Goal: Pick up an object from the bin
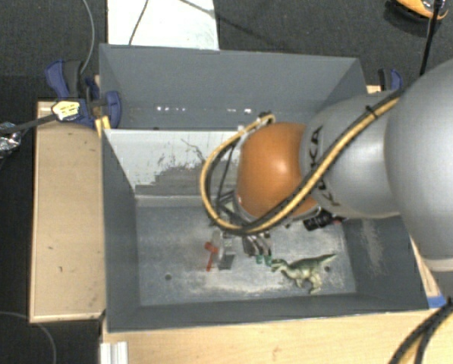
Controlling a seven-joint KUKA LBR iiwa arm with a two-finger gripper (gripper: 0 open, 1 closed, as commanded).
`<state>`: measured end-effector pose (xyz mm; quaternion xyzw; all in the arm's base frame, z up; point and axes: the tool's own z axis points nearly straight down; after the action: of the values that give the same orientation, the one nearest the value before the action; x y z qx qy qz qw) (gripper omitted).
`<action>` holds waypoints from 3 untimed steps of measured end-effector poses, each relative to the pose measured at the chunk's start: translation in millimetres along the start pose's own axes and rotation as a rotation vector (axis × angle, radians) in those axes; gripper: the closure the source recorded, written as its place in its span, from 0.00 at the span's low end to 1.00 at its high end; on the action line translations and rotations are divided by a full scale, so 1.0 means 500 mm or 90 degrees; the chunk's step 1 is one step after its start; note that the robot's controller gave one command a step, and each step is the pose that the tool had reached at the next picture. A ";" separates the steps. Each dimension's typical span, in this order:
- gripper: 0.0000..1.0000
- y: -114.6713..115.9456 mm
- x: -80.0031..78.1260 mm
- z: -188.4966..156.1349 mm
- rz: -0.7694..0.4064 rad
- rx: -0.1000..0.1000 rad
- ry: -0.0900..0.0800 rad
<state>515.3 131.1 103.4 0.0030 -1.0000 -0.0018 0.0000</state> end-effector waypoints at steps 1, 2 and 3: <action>1.00 0.006 -0.006 -0.076 -0.002 -0.001 -0.003; 1.00 0.017 -0.014 -0.148 0.001 -0.001 -0.001; 1.00 0.017 -0.014 -0.148 0.002 -0.001 -0.001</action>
Offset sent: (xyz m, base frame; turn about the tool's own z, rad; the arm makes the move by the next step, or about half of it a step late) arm 0.0062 0.0084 0.0733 -0.0001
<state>522.2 139.4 177.2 0.0018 -1.0000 -0.0023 -0.0010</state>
